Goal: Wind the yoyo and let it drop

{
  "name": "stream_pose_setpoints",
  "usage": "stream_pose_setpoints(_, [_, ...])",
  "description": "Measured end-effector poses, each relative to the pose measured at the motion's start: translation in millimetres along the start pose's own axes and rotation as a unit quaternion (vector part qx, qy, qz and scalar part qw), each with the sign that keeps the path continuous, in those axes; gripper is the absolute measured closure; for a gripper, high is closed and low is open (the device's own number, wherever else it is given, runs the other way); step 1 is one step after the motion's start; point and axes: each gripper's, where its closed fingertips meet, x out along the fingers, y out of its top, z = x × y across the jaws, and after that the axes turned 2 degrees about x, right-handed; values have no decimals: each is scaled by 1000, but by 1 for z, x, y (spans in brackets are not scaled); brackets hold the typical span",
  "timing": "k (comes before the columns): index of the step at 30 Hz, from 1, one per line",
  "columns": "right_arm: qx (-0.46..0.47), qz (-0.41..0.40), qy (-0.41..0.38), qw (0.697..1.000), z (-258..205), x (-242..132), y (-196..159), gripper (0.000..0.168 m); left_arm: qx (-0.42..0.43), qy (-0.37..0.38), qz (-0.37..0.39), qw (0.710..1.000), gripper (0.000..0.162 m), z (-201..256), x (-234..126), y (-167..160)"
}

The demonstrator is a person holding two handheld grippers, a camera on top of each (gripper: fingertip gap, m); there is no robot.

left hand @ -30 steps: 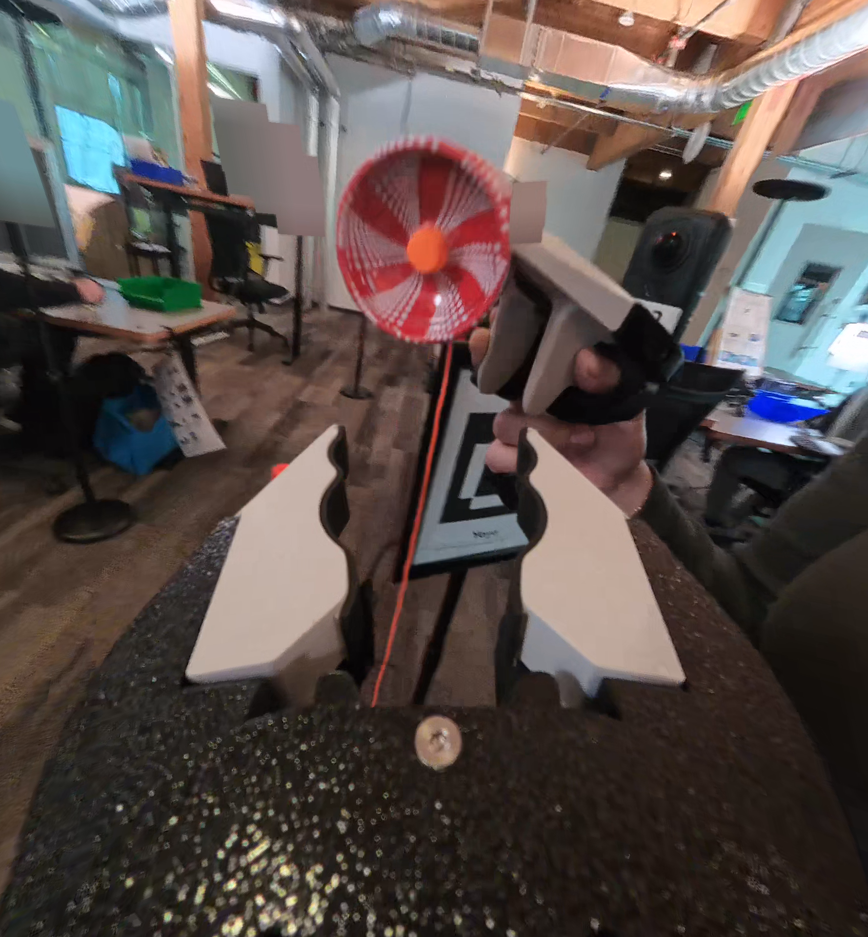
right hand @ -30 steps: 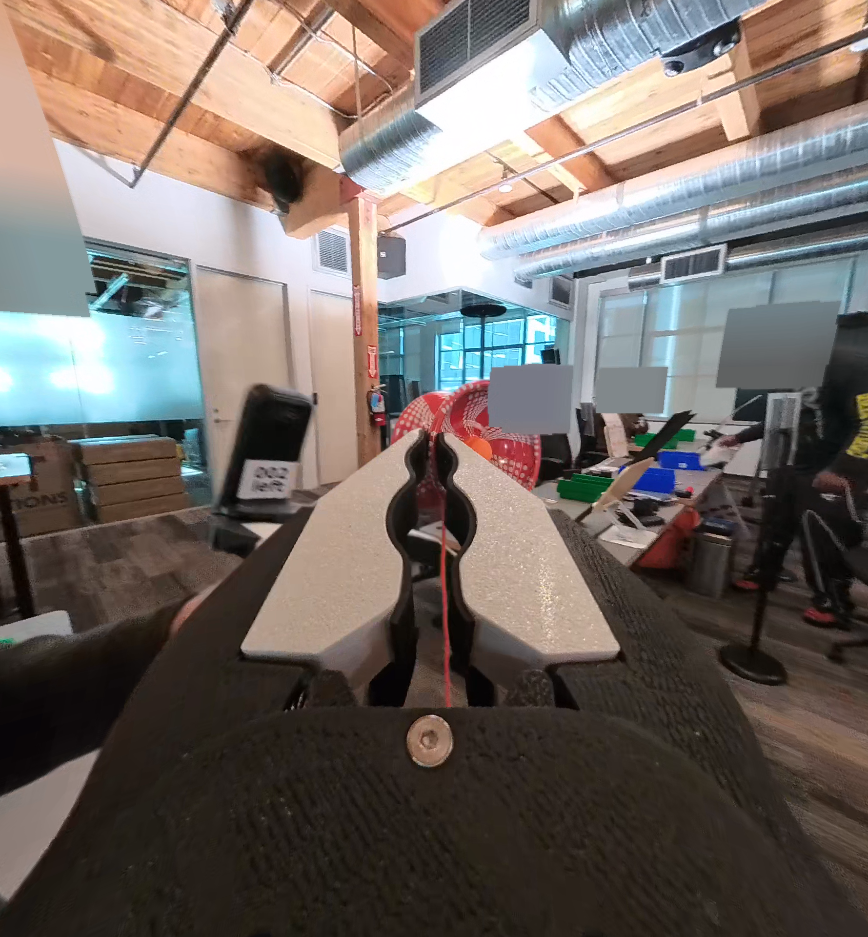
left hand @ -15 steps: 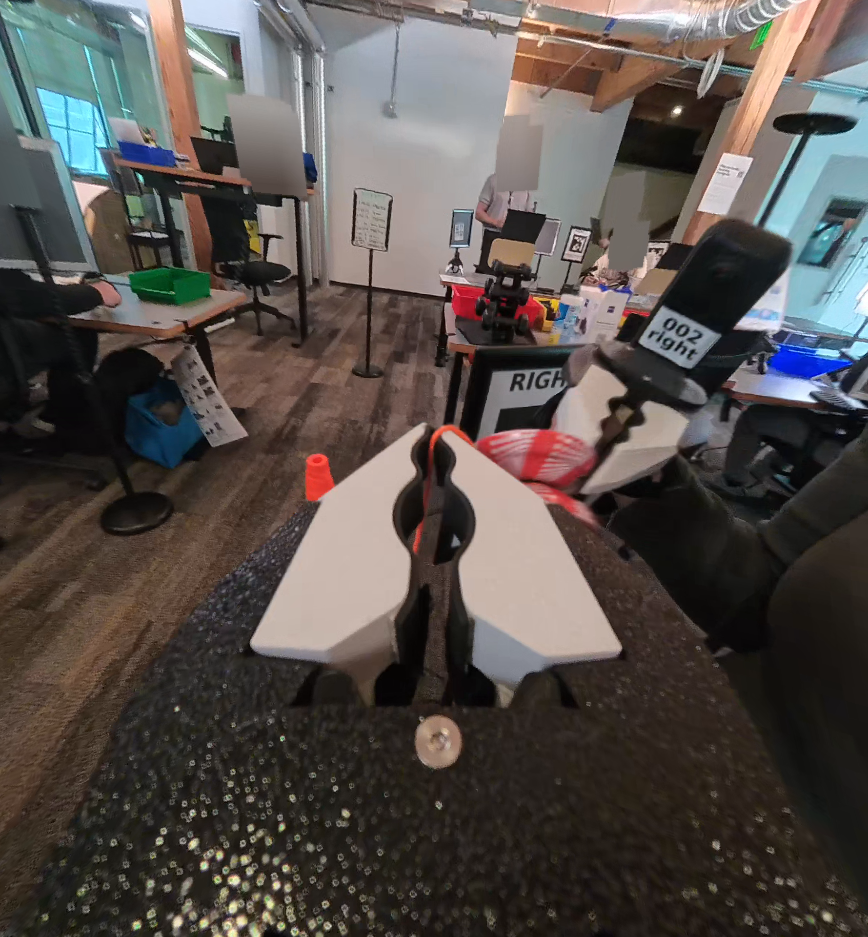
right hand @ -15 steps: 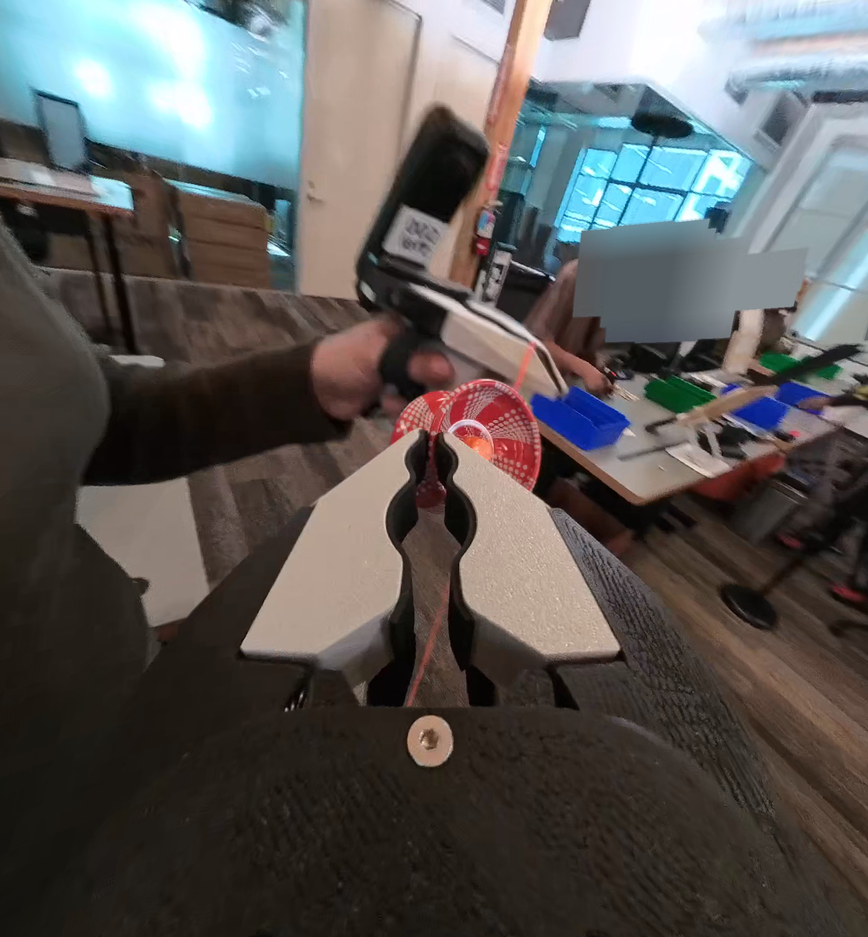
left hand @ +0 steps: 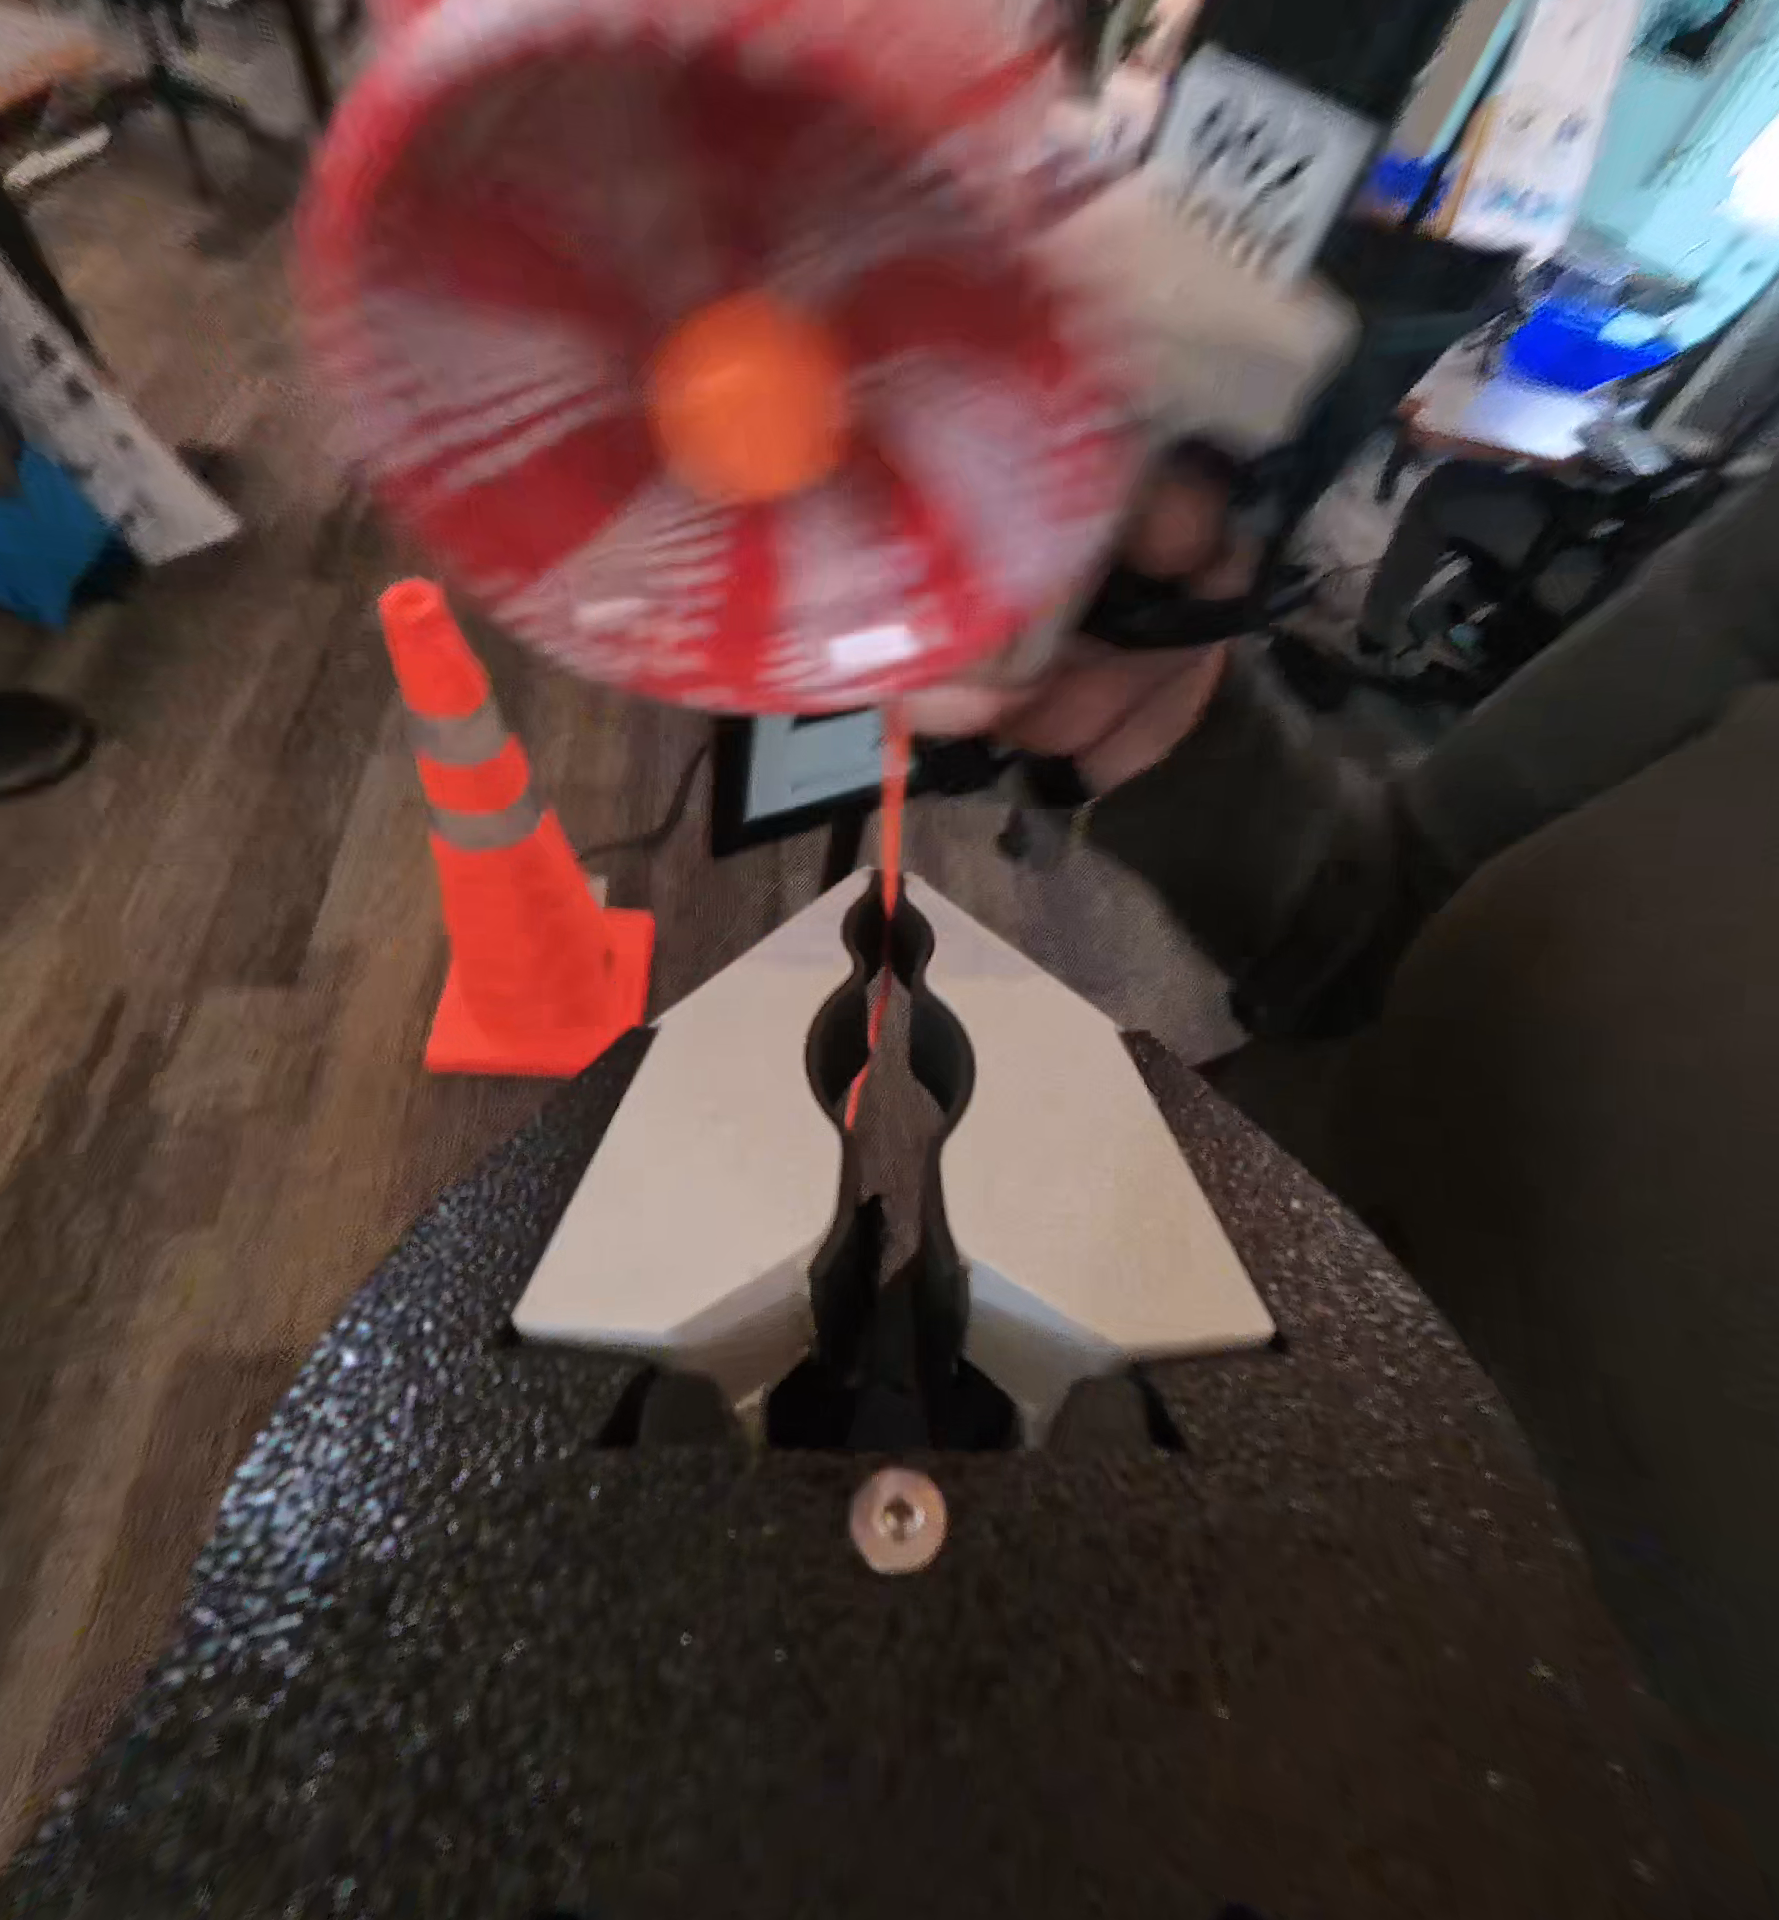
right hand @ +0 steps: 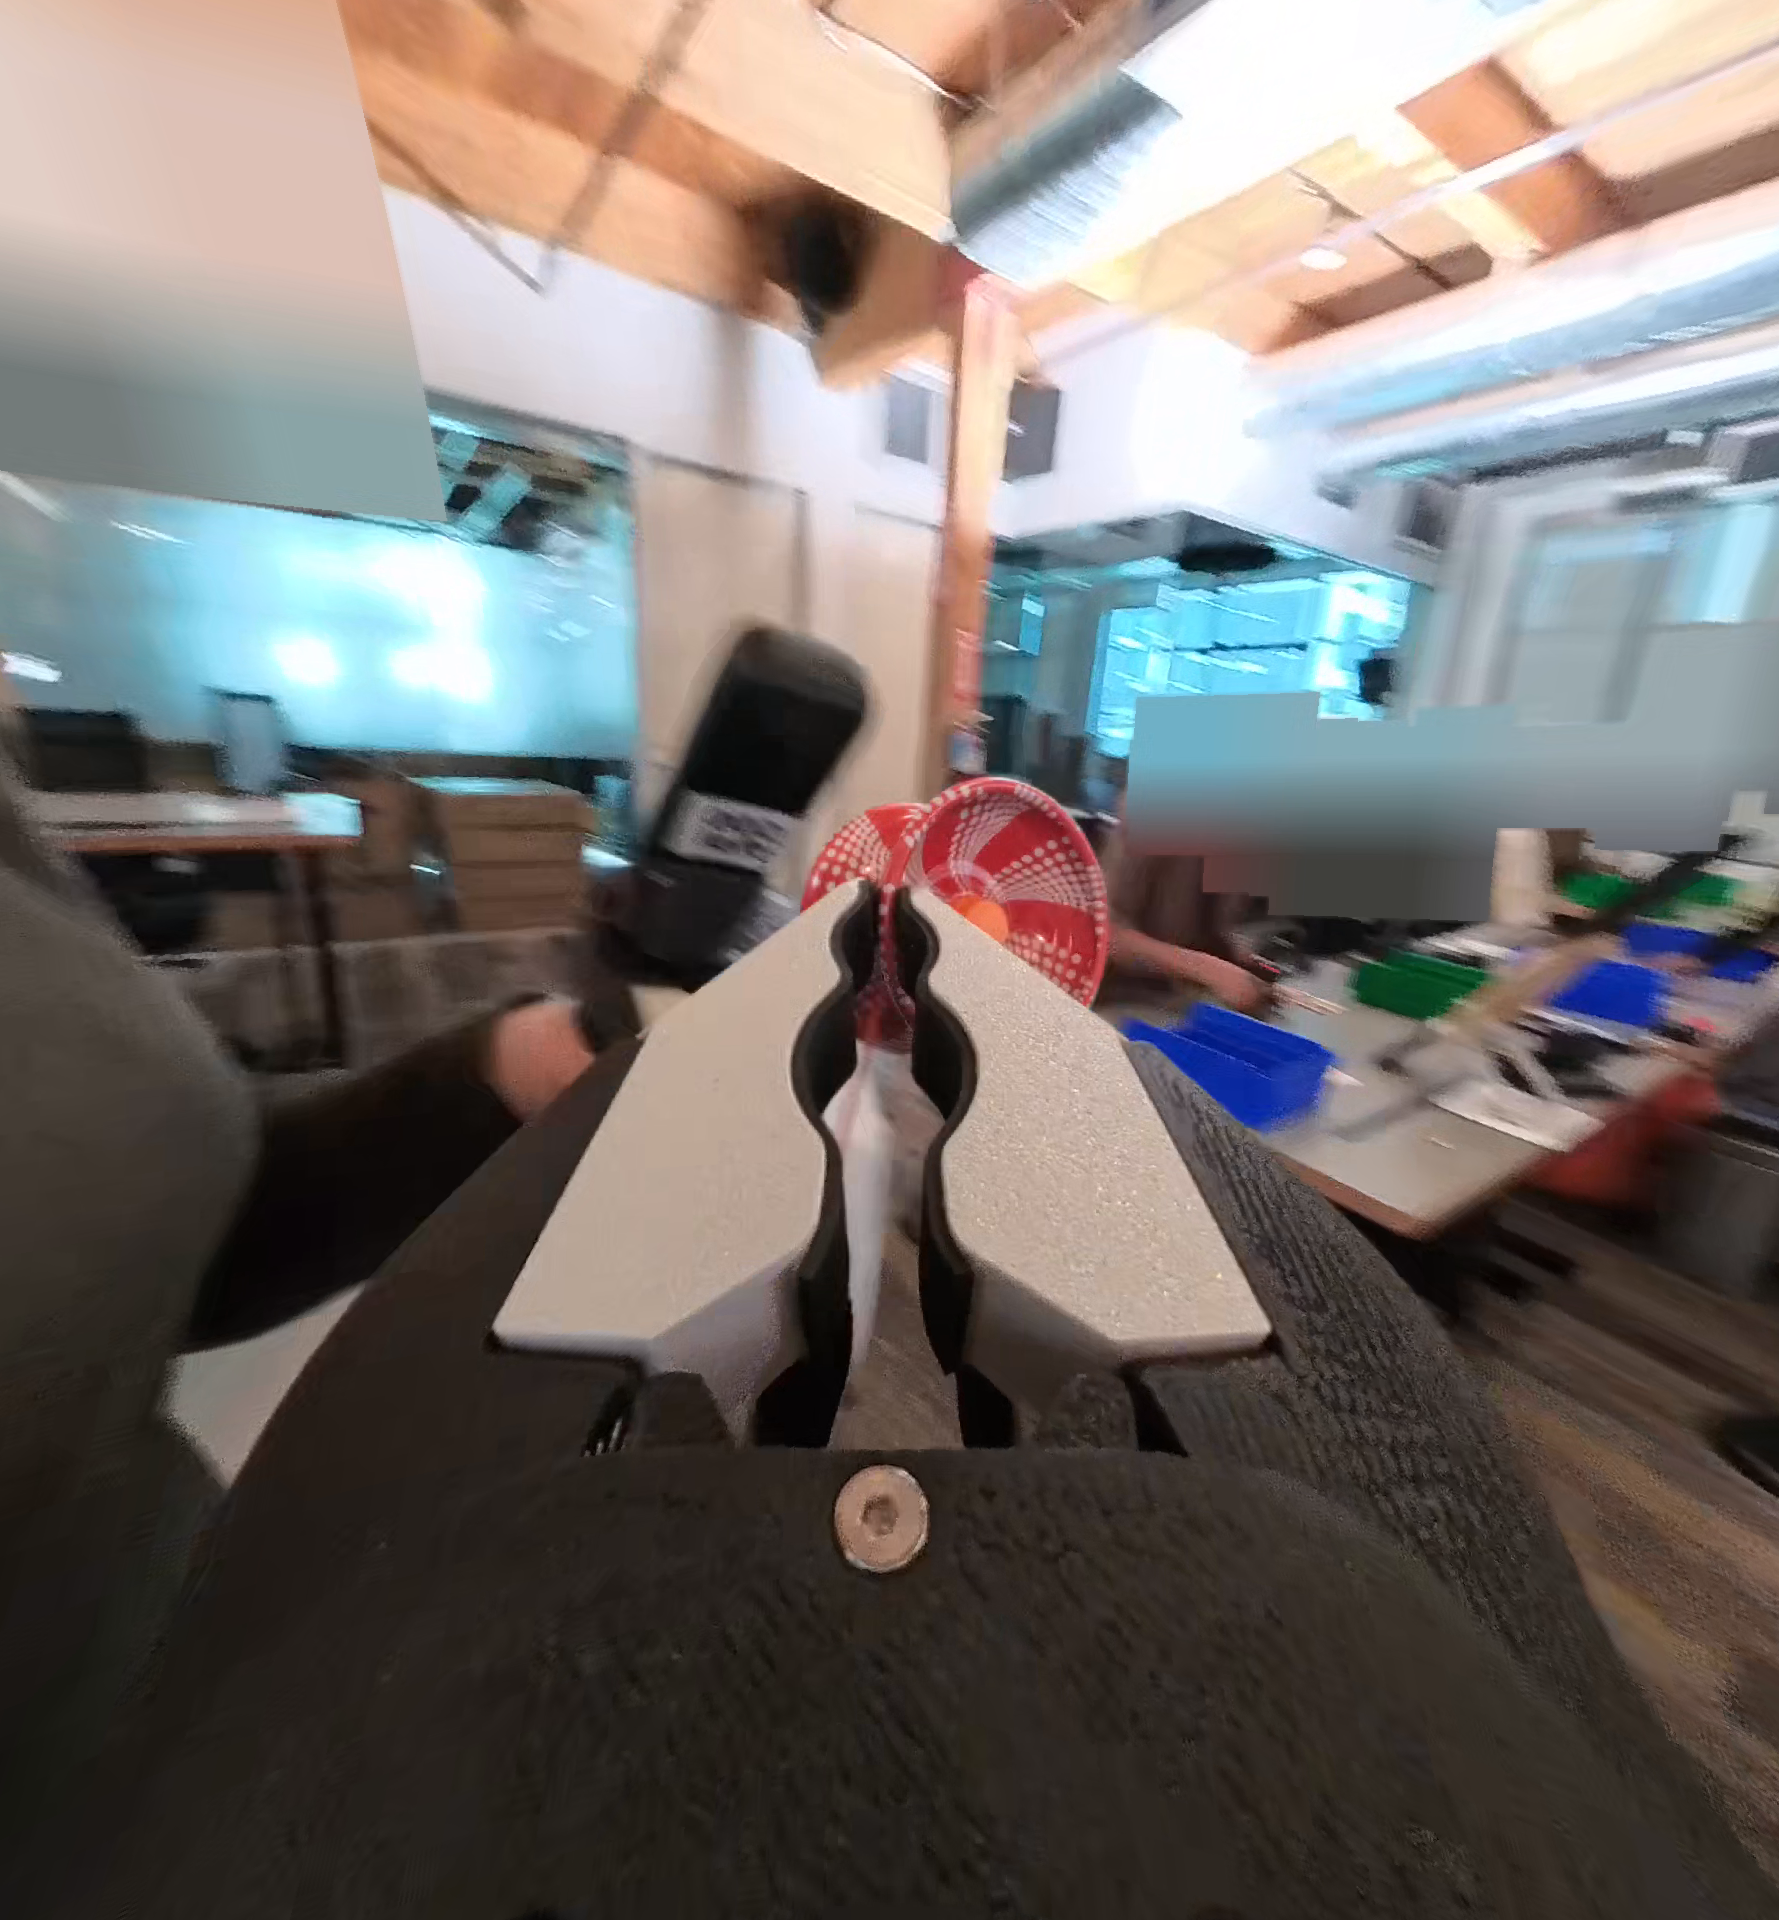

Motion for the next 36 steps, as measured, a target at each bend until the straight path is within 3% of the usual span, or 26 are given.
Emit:
stream_pose_setpoints(3, [22, -8, 119, 993, -35, -3, -2, 167, 1, 77, -41, 996, 162, -38, -2, -18])
stream_pose_setpoints(5, [4, -63, 141, 988, -43, -6, -19, 168, 4, 116, -25, 993, 162, -51, -15, -7])
stream_pose_setpoints(9, [-26, -206, 104, 973, -29, -19, -67, 168, 46, 163, 46, 985, 162, -45, -49, 37])
stream_pose_setpoints(13, [-42, -258, 2, 965, 8, -25, -88, 167, 80, 122, -11, 989, 162, 1, -46, 40])
stream_pose_setpoints(16, [-27, -200, -45, 978, 25, -20, -73, 167, 104, 93, -80, 987, 162, 23, -28, 20])
stream_pose_setpoints(19, [0, -102, -54, 993, 27, -12, -46, 168, 76, 55, -90, 992, 162, 28, -12, 2])
stream_pose_setpoints(23, [44, 42, 54, 997, -9, -4, -1, 167, 23, 39, -83, 996, 162, 18, -2, -15])
stream_pose_setpoints(25, [36, 50, 138, 989, -38, -8, 6, 167, 13, 72, -88, 993, 162, 0, -4, -22])
stream_pose_setpoints(27, [3, 8, 195, 981, -62, -12, -6, 167, 6, 107, -79, 991, 162, -18, -11, -19])
stream_pose_setpoints(30, [-32, -104, 204, 973, -69, -14, -40, 168, 12, 158, -38, 987, 162, -35, -31, -1])
stream_pose_setpoints(33, [-67, -207, 132, 967, -45, -16, -70, 167, 27, 167, 18, 985, 162, -28, -51, 23])
stream_pose_setpoints(36, [-93, -238, 0, 967, -2, -16, -76, 167, 37, 116, 46, 992, 162, 0, -56, 38])
